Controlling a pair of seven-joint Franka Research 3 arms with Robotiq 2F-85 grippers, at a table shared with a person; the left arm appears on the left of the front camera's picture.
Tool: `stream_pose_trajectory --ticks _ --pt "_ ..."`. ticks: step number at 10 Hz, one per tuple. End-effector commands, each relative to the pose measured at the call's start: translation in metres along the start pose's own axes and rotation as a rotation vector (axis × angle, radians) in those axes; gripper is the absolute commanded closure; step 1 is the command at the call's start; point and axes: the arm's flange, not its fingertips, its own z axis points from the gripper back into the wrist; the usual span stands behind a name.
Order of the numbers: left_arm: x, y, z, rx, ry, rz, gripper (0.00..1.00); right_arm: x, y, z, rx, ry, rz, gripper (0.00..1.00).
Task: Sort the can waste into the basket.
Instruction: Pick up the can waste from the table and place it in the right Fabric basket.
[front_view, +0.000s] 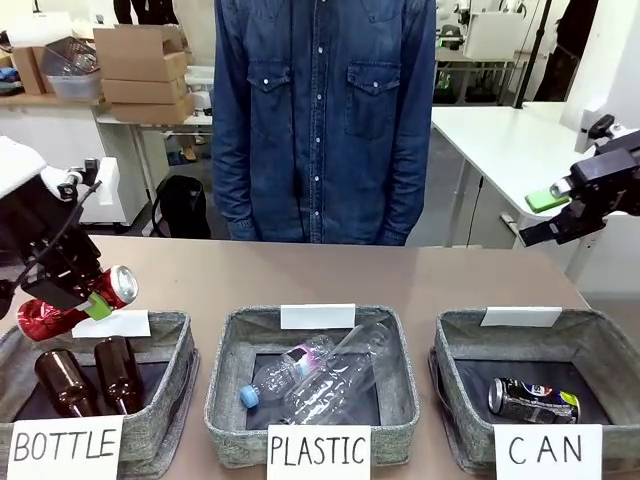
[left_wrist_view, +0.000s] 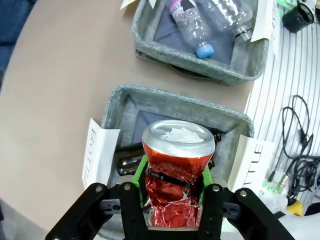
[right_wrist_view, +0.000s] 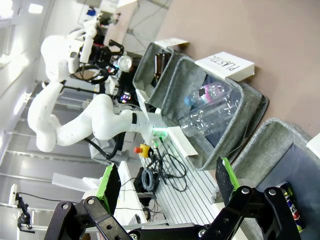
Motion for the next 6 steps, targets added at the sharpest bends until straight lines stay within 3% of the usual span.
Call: stream_pose_trajectory --ticks 1,3,4,6 --pt "-0.003 -0.002 -0.001 -0.007 0.003 0.012 1.0 0.001 0.0 0.001 0.001 0.007 0.018 0.0" --pt "-0.003 -0.002 -0.001 -0.007 0.003 0.012 1.0 0.001 0.0 0.001 0.001 0.007 0.018 0.0" --pt "0.0 0.0 0.0 -0.002 0.0 0.001 0.56 0.001 0.0 0.001 0.001 0.007 0.018 0.0" --pt "0.078 -0.006 0.012 0.101 -0.068 -0.119 0.56 0.004 0.021 0.005 -0.055 0.017 0.012 0.0"
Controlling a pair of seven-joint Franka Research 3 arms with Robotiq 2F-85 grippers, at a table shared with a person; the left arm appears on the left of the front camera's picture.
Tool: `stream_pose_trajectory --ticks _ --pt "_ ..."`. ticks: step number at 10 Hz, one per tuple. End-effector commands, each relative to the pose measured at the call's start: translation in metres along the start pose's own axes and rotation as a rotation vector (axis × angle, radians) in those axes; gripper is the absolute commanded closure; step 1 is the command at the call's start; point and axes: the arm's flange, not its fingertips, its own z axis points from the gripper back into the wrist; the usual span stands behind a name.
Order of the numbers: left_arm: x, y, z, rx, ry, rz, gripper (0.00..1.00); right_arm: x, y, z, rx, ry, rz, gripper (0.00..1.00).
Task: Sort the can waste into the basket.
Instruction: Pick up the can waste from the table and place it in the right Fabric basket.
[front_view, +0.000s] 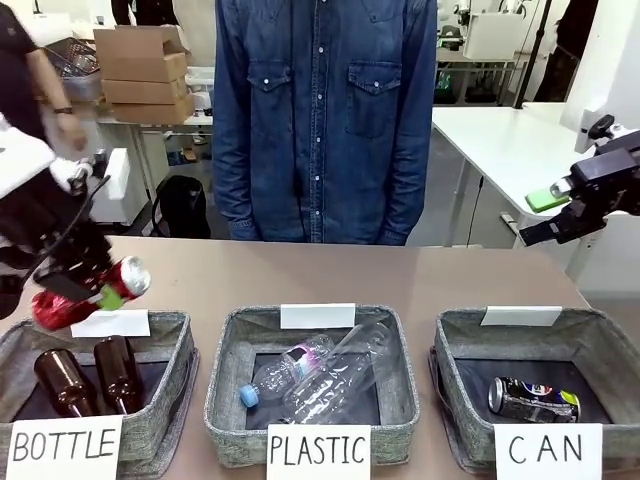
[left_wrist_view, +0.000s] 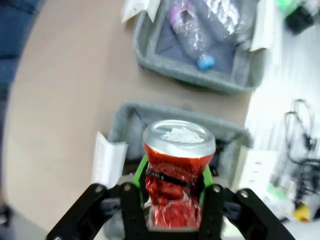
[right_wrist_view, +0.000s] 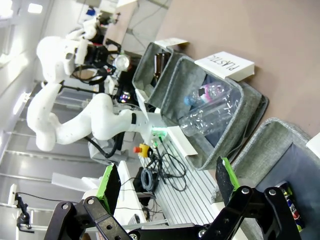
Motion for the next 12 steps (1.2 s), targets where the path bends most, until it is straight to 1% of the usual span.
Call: stream_pose_trajectory --ticks 1,2,3,4,5,6,7,8,9,10,11,12 --pt "0.09 0.012 0.01 0.081 -0.126 -0.178 0.56 0.004 0.033 0.019 -0.062 0.004 0.02 0.0" --pt "0.141 0.022 0.014 0.099 -0.186 -0.276 0.56 0.0 0.04 0.043 -0.129 -0.01 -0.012 0.0" --pt "0.194 0.034 0.01 0.071 -0.178 -0.33 0.56 -0.01 0.042 0.076 -0.281 -0.036 -0.088 0.0" --pt "0.256 0.048 -0.004 -0.01 -0.192 -0.372 0.56 -0.032 0.042 0.126 -0.36 -0.112 -0.14 0.0" --pt "0.312 0.059 -0.023 -0.072 -0.198 -0.44 0.56 -0.055 0.042 0.17 -0.374 -0.195 -0.171 0.0" --pt "0.367 0.067 -0.047 -0.108 -0.191 -0.519 0.56 -0.08 0.042 0.206 -0.433 -0.301 -0.209 0.0" --pt "0.417 0.075 -0.079 -0.15 -0.22 -0.566 0.56 -0.107 0.042 0.231 -0.443 -0.381 -0.207 0.0" --pt "0.464 0.08 -0.121 -0.181 -0.222 -0.585 0.56 -0.131 0.038 0.246 -0.495 -0.515 -0.216 0.0" --pt "0.496 0.081 -0.159 -0.223 -0.233 -0.614 0.56 -0.103 0.042 0.223 -0.443 -0.316 -0.189 0.0" --pt "0.52 0.078 -0.192 -0.267 -0.221 -0.57 0.56 -0.103 0.042 0.223 -0.443 -0.316 -0.189 0.0" --pt "0.536 0.069 -0.214 -0.307 -0.195 -0.541 0.56 -0.103 0.042 0.223 -0.443 -0.316 -0.189 0.0" --pt "0.54 0.058 -0.219 -0.325 0.018 -0.708 0.56 -0.103 0.042 0.223 -0.443 -0.316 -0.189 0.0"
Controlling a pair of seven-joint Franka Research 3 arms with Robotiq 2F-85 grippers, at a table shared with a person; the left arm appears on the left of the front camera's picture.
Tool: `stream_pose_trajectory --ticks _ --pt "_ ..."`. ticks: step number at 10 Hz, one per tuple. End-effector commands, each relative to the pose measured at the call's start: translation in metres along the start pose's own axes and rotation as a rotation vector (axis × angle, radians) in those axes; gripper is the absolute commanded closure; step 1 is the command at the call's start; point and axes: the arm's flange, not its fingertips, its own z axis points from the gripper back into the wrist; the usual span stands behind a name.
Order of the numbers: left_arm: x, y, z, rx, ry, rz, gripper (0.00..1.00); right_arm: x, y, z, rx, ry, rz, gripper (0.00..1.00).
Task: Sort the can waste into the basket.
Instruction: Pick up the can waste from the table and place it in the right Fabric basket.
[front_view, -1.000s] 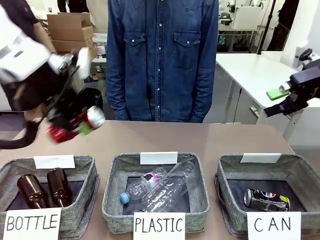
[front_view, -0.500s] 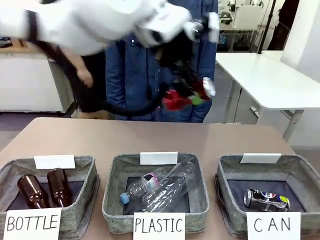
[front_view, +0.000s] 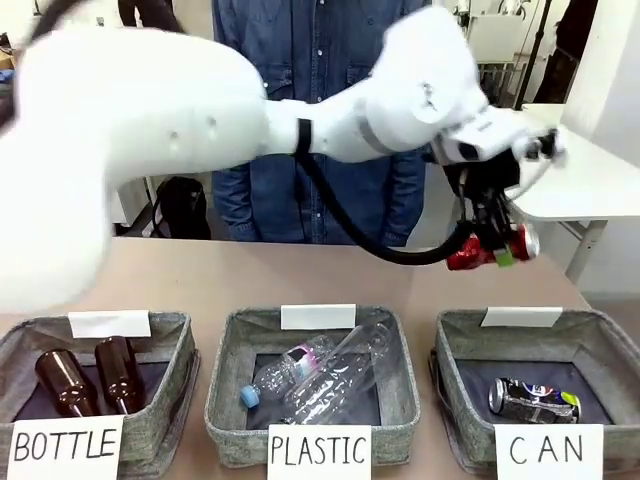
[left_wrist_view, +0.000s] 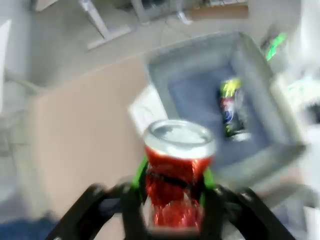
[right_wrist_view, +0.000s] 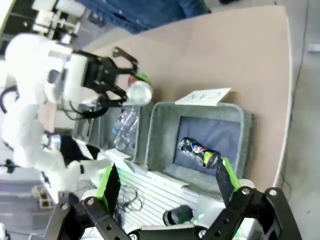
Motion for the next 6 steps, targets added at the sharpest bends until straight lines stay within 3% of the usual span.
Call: stream_pose_trajectory --ticks 1,3,4,5,6 --pt "-0.011 0.002 0.025 0.065 -0.081 0.027 0.56 -0.001 0.0 0.002 0.0 0.006 -0.01 0.0" --pt "-0.011 0.002 0.025 0.065 -0.081 0.027 0.56 -0.001 0.0 0.002 0.0 0.006 -0.01 0.0" --pt "0.002 0.005 0.005 0.021 -0.02 0.01 0.56 -0.001 0.0 0.002 0.0 0.006 -0.01 0.0" --pt "0.013 -0.013 -0.004 0.085 -0.243 0.008 0.56 -0.001 0.0 0.002 0.0 0.006 -0.01 0.0" --pt "0.03 -0.028 -0.032 0.088 -0.326 0.001 0.56 -0.001 0.0 0.002 0.0 0.006 -0.01 0.0"
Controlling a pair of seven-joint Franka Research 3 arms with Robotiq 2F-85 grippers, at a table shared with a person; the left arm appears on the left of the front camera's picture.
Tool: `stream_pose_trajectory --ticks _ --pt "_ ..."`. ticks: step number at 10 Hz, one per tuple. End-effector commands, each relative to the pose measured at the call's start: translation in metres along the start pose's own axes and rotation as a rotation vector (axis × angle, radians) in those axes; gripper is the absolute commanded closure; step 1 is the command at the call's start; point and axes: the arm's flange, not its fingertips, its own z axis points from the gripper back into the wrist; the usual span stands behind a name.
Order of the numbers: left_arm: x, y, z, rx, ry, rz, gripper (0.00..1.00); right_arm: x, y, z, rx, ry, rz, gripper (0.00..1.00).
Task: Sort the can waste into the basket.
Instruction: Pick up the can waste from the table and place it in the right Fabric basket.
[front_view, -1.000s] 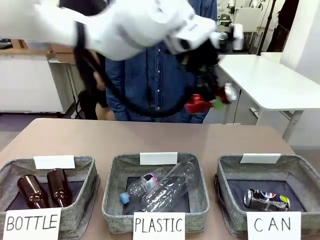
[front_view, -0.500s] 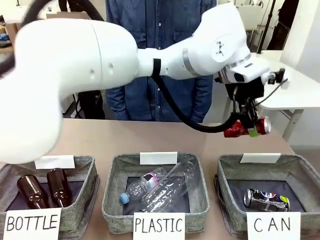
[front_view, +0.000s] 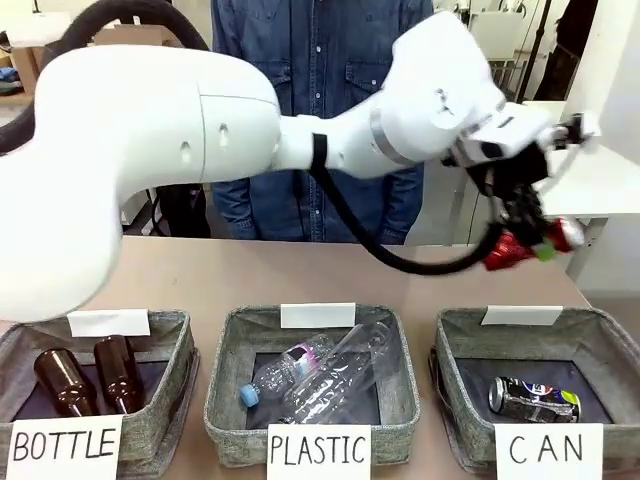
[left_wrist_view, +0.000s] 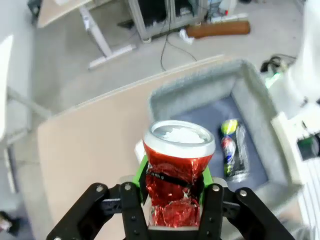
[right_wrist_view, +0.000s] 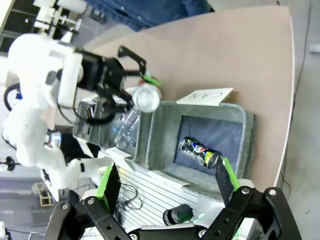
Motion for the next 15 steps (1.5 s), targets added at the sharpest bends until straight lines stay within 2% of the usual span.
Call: stream_pose_trajectory --ticks 1,2,3,5,8,12,13,15 --pt "0.014 -0.057 -0.055 0.007 -0.127 -0.094 0.56 -0.001 0.001 0.002 -0.005 0.007 -0.011 0.0" --pt "0.026 -0.096 -0.079 0.053 0.002 -0.083 0.56 -0.001 0.001 0.002 -0.005 0.007 -0.011 0.0" --pt "0.028 -0.12 -0.082 0.105 0.081 -0.027 0.56 -0.001 0.001 0.002 -0.005 0.007 -0.011 0.0" --pt "0.027 -0.149 -0.088 0.109 0.105 -0.009 0.56 -0.001 0.001 0.002 -0.005 0.007 -0.011 0.0" --pt "0.024 -0.145 -0.084 0.14 0.148 0.027 0.56 -0.001 0.001 0.002 -0.005 0.007 -0.011 0.0" --pt "0.019 -0.135 -0.076 0.118 0.148 0.037 0.56 -0.001 0.001 0.002 -0.005 0.007 -0.011 0.0" --pt "0.017 -0.134 -0.074 0.113 0.147 0.046 0.0 -0.001 0.001 0.002 -0.005 0.007 -0.011 0.0" --pt "0.015 -0.132 -0.071 0.114 0.139 0.052 0.0 -0.001 0.001 0.002 -0.005 0.007 -0.011 0.0"
